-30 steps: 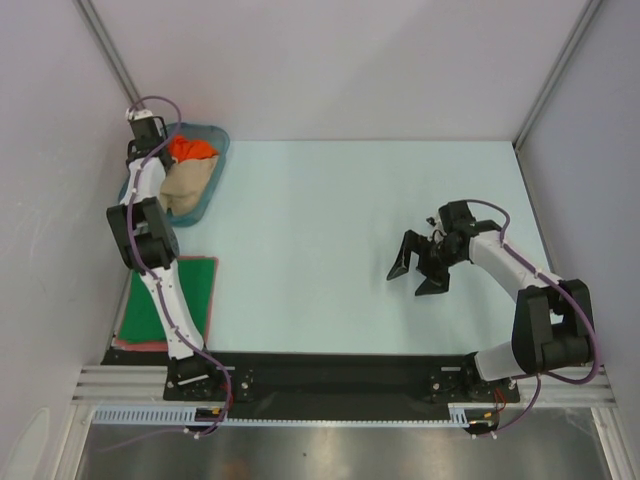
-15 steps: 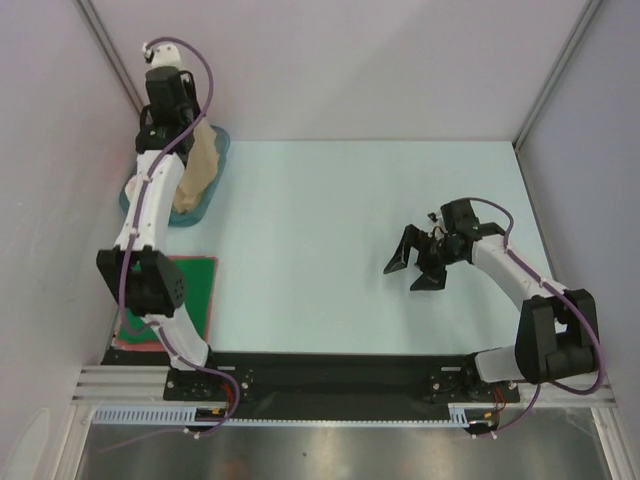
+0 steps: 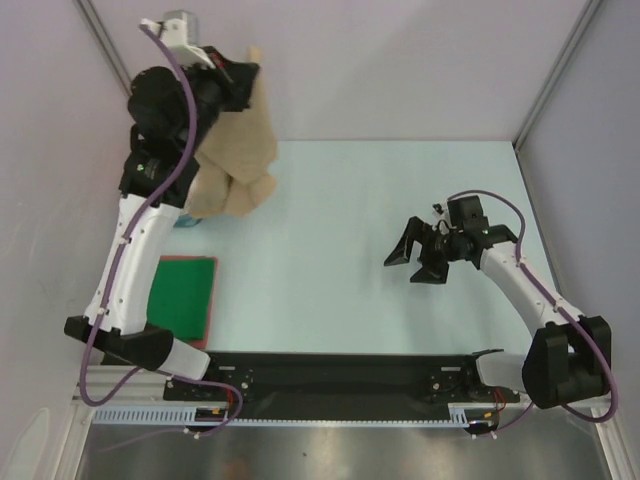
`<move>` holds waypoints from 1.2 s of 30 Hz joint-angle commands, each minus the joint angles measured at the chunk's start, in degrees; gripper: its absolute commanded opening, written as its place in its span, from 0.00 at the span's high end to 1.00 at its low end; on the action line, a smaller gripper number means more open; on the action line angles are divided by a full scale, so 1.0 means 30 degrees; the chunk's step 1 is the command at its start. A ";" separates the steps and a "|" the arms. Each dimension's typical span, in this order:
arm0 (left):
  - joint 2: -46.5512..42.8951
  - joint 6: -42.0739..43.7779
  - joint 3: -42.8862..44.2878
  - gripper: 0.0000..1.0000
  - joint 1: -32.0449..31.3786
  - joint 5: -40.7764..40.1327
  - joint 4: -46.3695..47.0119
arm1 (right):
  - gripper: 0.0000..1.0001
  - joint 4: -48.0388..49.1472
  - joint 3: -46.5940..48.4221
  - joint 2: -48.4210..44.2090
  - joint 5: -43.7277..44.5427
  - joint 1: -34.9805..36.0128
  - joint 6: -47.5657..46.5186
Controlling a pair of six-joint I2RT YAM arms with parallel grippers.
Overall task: Fold and stack the t-shirts
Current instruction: Move the tshirt to the center of the board, then flatten the tshirt out
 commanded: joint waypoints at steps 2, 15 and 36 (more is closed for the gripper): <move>-0.0470 -0.0588 -0.0318 1.00 -0.3910 0.1474 -0.0610 | 0.00 -0.0302 0.1026 -0.1025 0.0523 0.0017 -0.0235; 0.1198 -0.1492 -0.1192 0.88 -0.5969 -0.0722 -0.4302 | 0.01 -0.2468 0.1523 -0.2931 0.1929 -0.0481 -0.1493; 0.2072 0.0176 -1.6606 0.18 -1.0097 -0.0518 0.0027 | 0.25 -0.0655 0.2434 0.5359 1.0038 0.4939 -0.2375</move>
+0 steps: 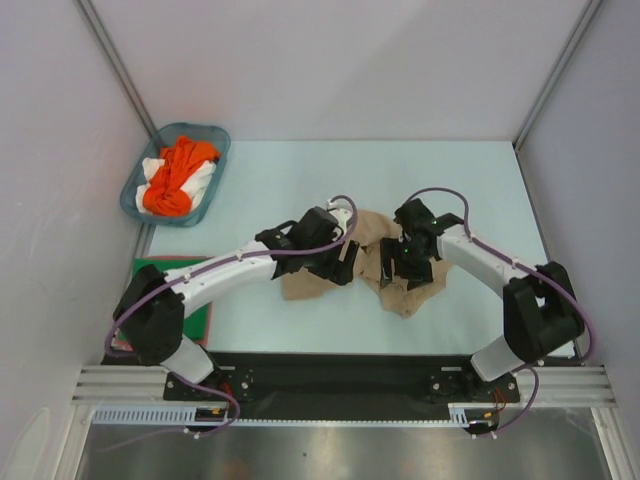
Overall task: Fold and stack the t-shirts
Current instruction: Flatten the tshirt out
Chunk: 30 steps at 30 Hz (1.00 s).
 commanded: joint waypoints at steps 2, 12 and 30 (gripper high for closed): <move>0.1518 0.0183 -0.0002 0.23 0.0074 -0.0709 0.3295 | 0.27 0.1468 0.0029 0.0815 0.2732 -0.0081 0.0747; 0.6673 -0.3272 0.4215 0.15 0.0044 -0.4101 0.3943 | 0.39 0.3051 -0.1642 0.0698 0.1064 -0.0374 0.1010; 0.7938 -0.3188 0.6182 0.54 -0.0161 -0.3697 0.2008 | 0.75 0.3519 -0.1730 0.1108 0.0858 -0.0901 0.2476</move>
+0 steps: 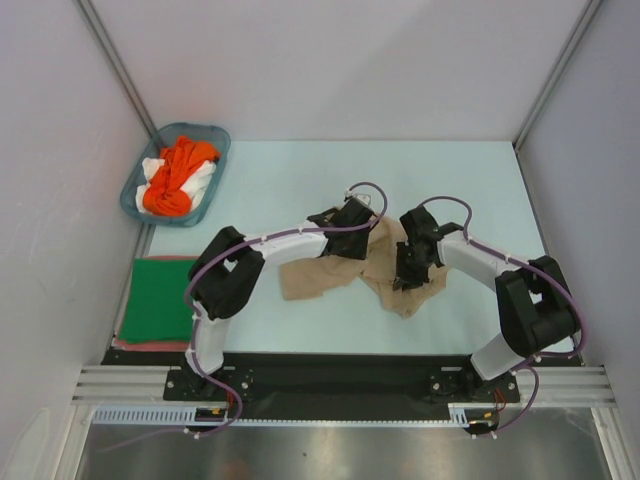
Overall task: Fold and stack the t-shirts
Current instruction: Flatten the tshirt out
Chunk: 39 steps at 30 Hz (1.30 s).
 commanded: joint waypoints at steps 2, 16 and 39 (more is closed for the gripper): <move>-0.1367 0.0404 0.0083 0.60 -0.0095 0.1205 -0.0010 | 0.78 0.0379 0.0332 0.0067 -0.0192 -0.0254 0.0603; -0.1248 0.0638 -0.0591 0.99 -0.0036 0.2240 0.0138 | 1.00 0.0409 0.0009 -0.0344 -0.0457 -0.0429 0.0340; -1.9083 0.5767 0.2166 1.00 -0.0007 -0.5762 -0.8653 | 1.00 -1.0637 1.4973 -1.1355 0.7893 -0.5000 -0.3234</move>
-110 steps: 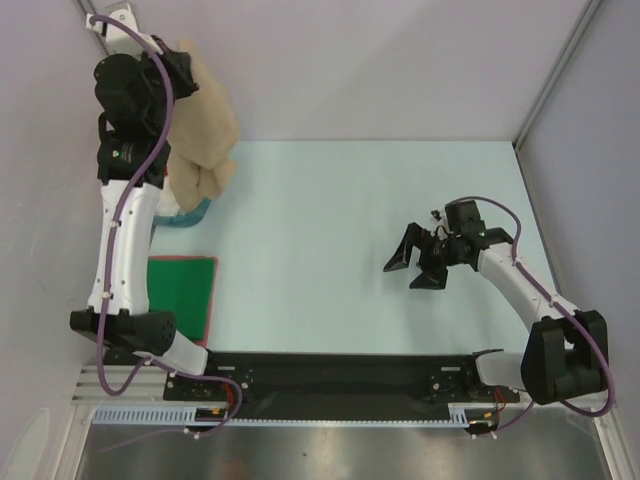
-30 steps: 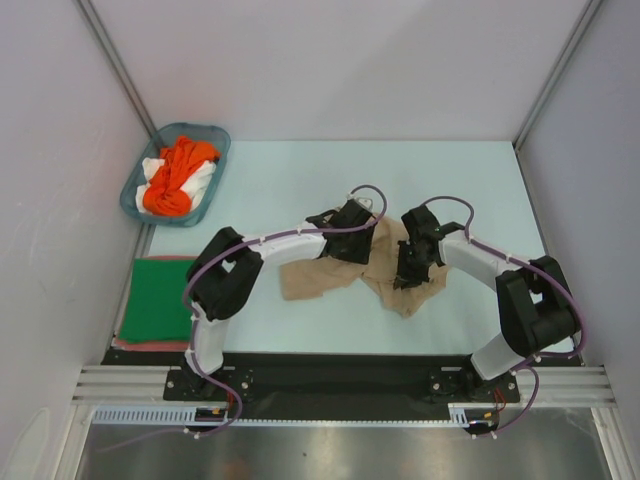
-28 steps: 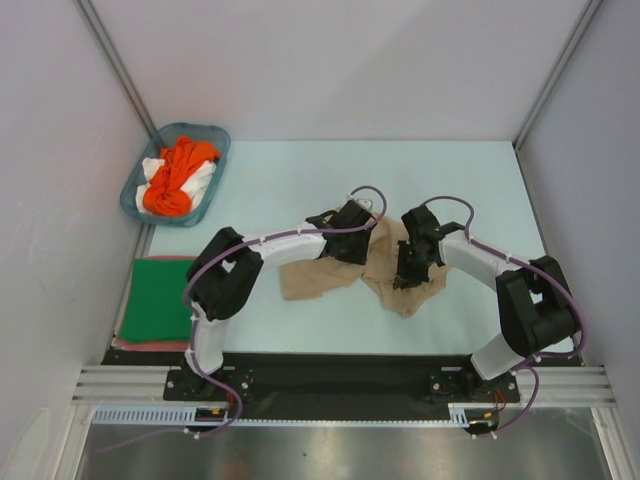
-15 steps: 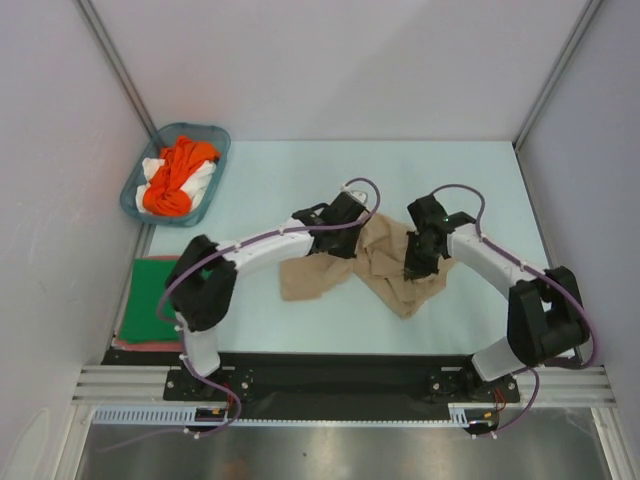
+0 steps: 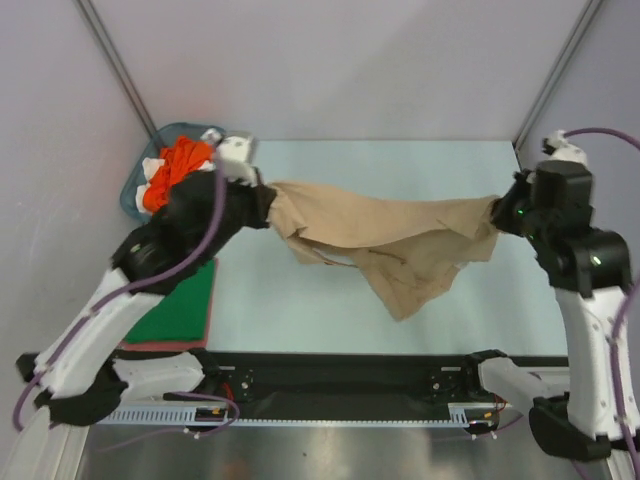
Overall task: Fold and stack the t-shirts
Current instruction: Flatten the tshirt out
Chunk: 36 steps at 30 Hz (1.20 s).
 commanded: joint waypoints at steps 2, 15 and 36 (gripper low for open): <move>-0.4111 0.1233 -0.0445 1.00 -0.0007 0.0192 -0.0502 | 1.00 -0.1122 0.4059 -0.2973 0.1621 -0.0199 -0.0910; -0.7697 0.2438 -0.2820 1.00 -0.0036 0.1696 0.1729 | 1.00 0.2598 0.8233 -0.3451 0.2792 0.0210 -0.1467; 2.1579 0.1533 1.5186 0.32 0.9306 0.1638 0.0728 | 0.54 0.8712 1.4914 2.1911 -0.1012 -0.4417 -0.3050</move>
